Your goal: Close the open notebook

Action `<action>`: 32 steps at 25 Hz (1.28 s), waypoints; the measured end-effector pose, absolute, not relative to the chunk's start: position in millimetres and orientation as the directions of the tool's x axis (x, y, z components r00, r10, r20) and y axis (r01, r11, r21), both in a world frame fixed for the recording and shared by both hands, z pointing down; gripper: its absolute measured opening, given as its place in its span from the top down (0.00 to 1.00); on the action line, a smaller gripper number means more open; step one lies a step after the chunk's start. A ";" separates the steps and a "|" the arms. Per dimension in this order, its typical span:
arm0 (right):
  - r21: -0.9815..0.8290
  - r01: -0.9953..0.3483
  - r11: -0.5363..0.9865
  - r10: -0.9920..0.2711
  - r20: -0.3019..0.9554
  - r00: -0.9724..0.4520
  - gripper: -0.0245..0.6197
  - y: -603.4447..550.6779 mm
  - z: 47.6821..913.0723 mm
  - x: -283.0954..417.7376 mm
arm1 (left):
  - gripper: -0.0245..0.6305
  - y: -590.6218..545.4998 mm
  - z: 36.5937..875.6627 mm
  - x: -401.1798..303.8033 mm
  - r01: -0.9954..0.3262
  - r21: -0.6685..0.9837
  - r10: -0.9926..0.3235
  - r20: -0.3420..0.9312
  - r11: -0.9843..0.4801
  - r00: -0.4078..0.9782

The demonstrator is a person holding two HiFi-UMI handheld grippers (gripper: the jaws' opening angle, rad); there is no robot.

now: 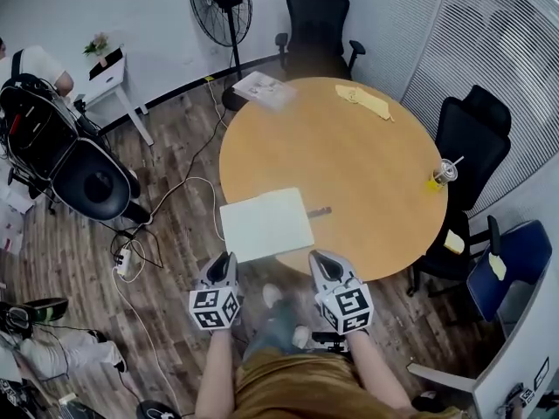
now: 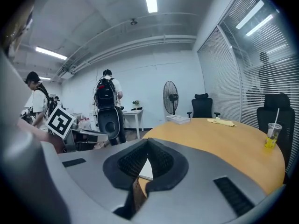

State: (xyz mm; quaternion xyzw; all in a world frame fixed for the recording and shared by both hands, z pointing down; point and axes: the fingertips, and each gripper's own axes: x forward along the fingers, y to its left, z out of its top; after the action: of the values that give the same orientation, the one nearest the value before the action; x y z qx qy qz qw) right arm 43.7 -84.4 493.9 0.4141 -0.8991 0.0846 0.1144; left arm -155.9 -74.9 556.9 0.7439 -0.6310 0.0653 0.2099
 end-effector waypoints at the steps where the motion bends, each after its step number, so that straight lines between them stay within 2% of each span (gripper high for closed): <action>1: -0.058 -0.762 0.645 -0.721 0.283 -0.632 0.94 -87.3 496.7 43.1 | 0.85 -77.1 558.9 -156.7 -0.966 0.233 -0.911 0.365 -0.110 0.192; 19: -0.083 -0.741 0.666 -0.646 0.433 -0.629 0.94 -115.2 564.3 31.3 | 0.85 -89.8 633.7 -166.4 -0.948 0.315 -0.852 0.485 -0.040 0.197; 26: -0.102 -0.731 0.675 -0.610 0.481 -0.630 0.94 -128.5 584.5 33.6 | 0.78 -100.8 663.0 -163.5 -0.932 0.361 -0.814 0.543 0.003 0.208; 32: -0.093 -0.725 0.683 -0.587 0.521 -0.620 0.94 -130.3 599.8 31.0 | 0.76 -94.4 691.0 -178.0 -0.920 0.381 -0.796 0.583 0.088 0.165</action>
State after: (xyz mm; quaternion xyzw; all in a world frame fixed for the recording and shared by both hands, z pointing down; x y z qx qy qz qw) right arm 31.0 -130.3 599.8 0.3694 -0.8876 0.1488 0.2314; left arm -178.0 -94.4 691.0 0.6698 -0.6405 0.0851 0.3659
